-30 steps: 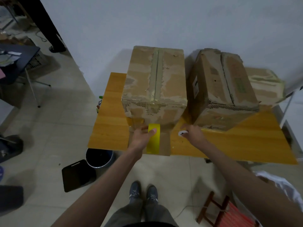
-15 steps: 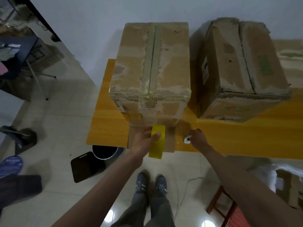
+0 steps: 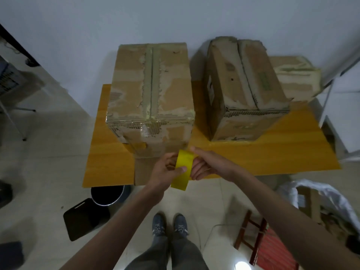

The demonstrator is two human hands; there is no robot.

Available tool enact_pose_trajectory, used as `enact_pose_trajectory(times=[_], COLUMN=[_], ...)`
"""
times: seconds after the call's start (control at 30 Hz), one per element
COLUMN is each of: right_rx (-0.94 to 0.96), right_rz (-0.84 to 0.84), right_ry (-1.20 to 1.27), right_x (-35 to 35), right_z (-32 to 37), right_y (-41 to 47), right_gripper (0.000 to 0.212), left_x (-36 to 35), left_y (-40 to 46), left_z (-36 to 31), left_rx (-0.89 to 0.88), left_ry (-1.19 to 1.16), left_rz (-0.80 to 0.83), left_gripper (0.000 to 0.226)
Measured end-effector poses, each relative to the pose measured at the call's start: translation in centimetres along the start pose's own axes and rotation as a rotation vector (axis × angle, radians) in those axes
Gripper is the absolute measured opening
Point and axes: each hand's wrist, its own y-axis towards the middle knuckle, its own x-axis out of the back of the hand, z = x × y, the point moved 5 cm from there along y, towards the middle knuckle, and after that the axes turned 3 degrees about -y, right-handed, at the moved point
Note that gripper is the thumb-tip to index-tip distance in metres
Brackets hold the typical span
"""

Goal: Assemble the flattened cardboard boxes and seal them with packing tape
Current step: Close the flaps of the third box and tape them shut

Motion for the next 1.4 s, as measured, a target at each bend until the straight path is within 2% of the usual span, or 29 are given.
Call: enact_pose_trajectory(times=[0.1,0.13,0.23,0.37,0.5,0.6,0.67,0.9,1.03,1.23,1.4], right_rx=[0.096,0.128,0.220,0.357,0.465,0.522,0.561,0.601,0.607,0.625,0.617], right_rz=[0.018,0.014,-0.051,-0.197,-0.279,-0.304,-0.319,-0.344,-0.346,-0.375,-0.374], right_ry=[0.044,0.076,0.154,0.101,0.036,-0.033,-0.040,-0.038,-0.037,-0.072,-0.089], right_x=[-0.5,-0.7,-0.8,-0.9,-1.6,-2.1,-2.3,-2.7,-3.0,-3.0,-2.8], right_z=[1.6,1.9,3.0,4.5,6.0,7.1,7.7,8.4,8.6,9.0,9.3], right_y=[-3.5,-4.3,-6.0,-7.4,-8.4,-8.9,-9.3,-9.6,-9.5,-9.5,-9.2], right_gripper=[0.035,0.032,0.035,0.026,0.021,0.025,0.026,0.030,0.030,0.032,0.025], left_x=[-1.1,-1.3,-1.0,0.7,0.4,-0.1,-0.1,0.4,0.2,0.1,0.8], left_y=[-1.4,-1.8,-2.9,-3.1,-3.4,-3.9,-4.2,-6.0,-7.1,-7.8,-7.2], left_z=[-1.9,-2.7,-5.6,-10.2,-15.2,-17.5,-18.1,-18.2,-18.1,-18.2,-19.0], left_rx=[-0.064,-0.100,-0.248,-0.466,-0.679,-0.742,-0.765,-0.928,-0.956,-0.974,-0.977], left_ry=[-0.024,-0.021,0.100,0.298,0.665,0.957,1.047,1.044,1.062,1.097,0.914], left_rz=[0.042,0.048,0.083,0.098,0.186,0.225,0.214,0.045,-0.035,-0.072,-0.057], left_gripper=[0.048,0.049,0.052,0.053,0.069,0.069,0.064,0.050,0.044,0.038,0.020])
